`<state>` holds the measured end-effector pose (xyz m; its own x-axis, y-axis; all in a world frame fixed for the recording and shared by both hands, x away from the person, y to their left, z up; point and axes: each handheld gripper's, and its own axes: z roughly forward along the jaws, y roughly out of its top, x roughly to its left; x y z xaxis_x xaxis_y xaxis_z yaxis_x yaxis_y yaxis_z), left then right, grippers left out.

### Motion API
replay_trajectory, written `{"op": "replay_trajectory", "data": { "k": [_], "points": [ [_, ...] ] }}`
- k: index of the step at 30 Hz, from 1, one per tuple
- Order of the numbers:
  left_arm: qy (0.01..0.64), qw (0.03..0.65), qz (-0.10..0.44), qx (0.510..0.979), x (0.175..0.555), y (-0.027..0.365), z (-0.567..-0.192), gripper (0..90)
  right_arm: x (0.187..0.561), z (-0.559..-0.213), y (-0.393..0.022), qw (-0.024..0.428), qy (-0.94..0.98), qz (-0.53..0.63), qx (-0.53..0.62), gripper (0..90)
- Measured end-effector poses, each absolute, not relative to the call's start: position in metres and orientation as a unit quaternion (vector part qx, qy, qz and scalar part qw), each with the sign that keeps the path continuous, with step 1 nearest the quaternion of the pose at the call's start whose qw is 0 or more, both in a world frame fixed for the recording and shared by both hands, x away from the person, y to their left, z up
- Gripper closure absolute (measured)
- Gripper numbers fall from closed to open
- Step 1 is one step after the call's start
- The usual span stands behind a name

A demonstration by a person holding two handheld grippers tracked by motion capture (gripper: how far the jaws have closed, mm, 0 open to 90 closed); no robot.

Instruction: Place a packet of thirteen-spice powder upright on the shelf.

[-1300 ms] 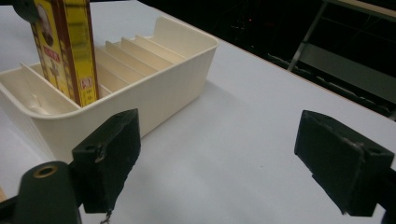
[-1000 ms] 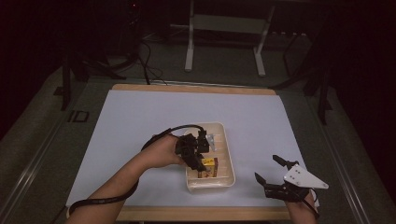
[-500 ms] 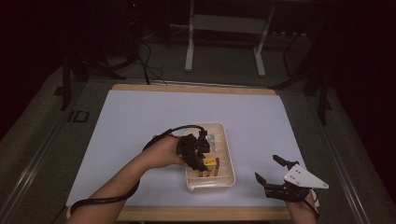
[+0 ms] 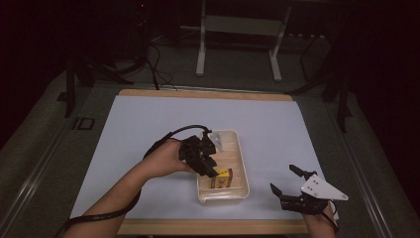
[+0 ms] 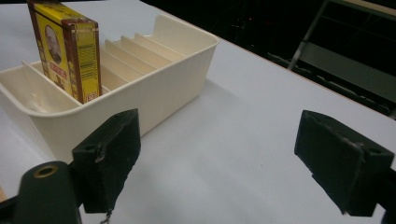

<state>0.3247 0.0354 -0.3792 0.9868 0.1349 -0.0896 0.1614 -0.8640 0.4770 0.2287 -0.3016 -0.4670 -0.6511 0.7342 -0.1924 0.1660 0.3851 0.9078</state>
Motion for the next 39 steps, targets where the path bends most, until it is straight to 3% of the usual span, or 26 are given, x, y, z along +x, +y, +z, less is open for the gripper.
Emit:
{"op": "replay_trajectory", "data": {
  "k": [17,24,27,28,30,39],
  "points": [
    [0.154,0.290,0.000,0.945,0.320,0.099,-0.373,59.7,0.229,-0.468,-0.301,0.301,0.778,0.469,0.291,14.6],
    [0.212,0.323,0.021,0.922,0.320,0.124,-0.382,43.1,0.230,-0.468,-0.301,0.300,0.779,0.467,0.292,14.6],
    [0.235,0.356,0.006,0.905,0.323,0.137,-0.384,35.6,0.230,-0.468,-0.300,0.300,0.779,0.467,0.292,14.6],
    [0.237,0.364,0.006,0.901,0.322,0.140,-0.384,24.0,0.230,-0.468,-0.300,0.299,0.779,0.466,0.293,14.6],
    [0.249,0.366,0.016,0.896,0.323,0.146,-0.385,17.7,0.230,-0.469,-0.300,0.299,0.780,0.466,0.293,14.6],
    [0.306,0.355,0.052,0.882,0.317,0.166,-0.399,3.5,0.230,-0.468,-0.301,0.301,0.779,0.466,0.293,14.6]
  ]
}}
